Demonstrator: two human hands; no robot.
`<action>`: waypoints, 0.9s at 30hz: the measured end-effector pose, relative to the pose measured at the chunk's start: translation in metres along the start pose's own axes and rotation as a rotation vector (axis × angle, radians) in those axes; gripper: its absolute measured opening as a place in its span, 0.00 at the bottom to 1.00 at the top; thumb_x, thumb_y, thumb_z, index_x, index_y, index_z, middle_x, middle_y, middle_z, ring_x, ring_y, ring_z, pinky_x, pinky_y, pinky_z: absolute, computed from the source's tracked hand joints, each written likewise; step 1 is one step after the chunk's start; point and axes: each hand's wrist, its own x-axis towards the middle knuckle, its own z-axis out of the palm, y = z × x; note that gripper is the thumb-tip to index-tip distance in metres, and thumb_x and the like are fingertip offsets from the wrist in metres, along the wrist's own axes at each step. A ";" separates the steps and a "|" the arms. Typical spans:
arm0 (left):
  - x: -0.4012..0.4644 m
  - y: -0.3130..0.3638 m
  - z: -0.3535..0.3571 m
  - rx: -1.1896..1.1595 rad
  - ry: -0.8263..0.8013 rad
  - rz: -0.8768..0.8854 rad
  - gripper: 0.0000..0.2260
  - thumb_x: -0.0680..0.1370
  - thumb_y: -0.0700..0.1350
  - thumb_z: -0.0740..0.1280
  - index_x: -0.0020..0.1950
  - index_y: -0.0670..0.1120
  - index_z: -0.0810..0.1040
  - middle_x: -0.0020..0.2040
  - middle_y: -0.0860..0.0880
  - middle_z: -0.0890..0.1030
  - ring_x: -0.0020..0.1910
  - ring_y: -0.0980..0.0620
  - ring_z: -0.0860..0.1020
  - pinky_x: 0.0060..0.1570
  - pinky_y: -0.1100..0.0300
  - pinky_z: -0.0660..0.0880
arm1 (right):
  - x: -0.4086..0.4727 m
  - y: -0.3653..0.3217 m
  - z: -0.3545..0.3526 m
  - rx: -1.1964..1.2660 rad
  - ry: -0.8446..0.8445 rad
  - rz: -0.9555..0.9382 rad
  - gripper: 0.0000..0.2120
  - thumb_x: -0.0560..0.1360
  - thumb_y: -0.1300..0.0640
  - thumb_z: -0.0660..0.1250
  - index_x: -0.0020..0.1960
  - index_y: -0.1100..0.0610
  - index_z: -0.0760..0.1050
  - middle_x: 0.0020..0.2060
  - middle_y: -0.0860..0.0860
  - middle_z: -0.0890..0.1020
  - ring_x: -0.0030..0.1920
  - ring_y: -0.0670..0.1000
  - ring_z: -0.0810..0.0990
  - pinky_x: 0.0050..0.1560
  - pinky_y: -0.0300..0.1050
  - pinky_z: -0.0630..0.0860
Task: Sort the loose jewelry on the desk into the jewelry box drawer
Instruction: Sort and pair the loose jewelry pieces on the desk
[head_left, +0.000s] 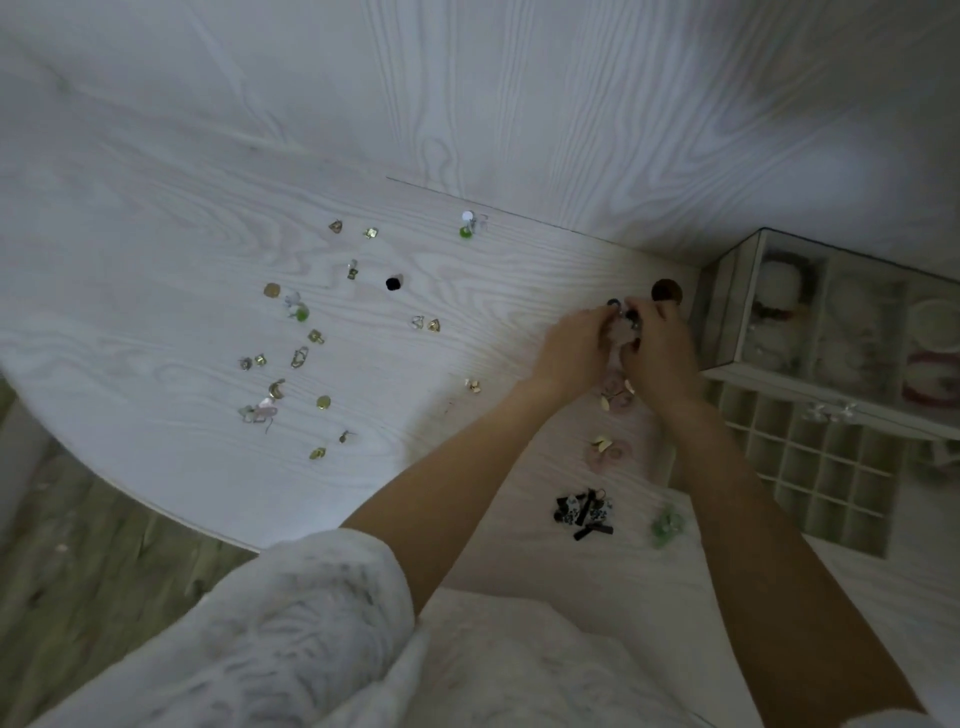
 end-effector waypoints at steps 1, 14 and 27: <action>-0.003 -0.002 -0.003 -0.019 -0.015 0.007 0.18 0.76 0.34 0.59 0.66 0.39 0.72 0.59 0.38 0.78 0.57 0.40 0.76 0.56 0.53 0.70 | -0.001 -0.001 0.000 -0.013 -0.002 -0.017 0.25 0.70 0.73 0.60 0.66 0.63 0.68 0.63 0.63 0.69 0.61 0.64 0.68 0.58 0.50 0.68; -0.134 -0.099 -0.126 0.210 0.368 -0.050 0.10 0.77 0.46 0.64 0.58 0.50 0.77 0.44 0.53 0.83 0.47 0.51 0.77 0.43 0.61 0.69 | -0.048 -0.089 0.015 -0.074 0.021 -0.423 0.19 0.72 0.66 0.63 0.63 0.60 0.72 0.57 0.59 0.75 0.59 0.60 0.69 0.60 0.50 0.67; -0.175 -0.166 -0.160 0.258 0.414 -0.353 0.16 0.74 0.43 0.67 0.61 0.45 0.75 0.56 0.44 0.77 0.53 0.44 0.75 0.51 0.55 0.70 | 0.063 -0.155 0.060 -0.155 -0.087 -0.478 0.25 0.76 0.71 0.55 0.72 0.61 0.61 0.73 0.59 0.58 0.73 0.58 0.55 0.72 0.45 0.53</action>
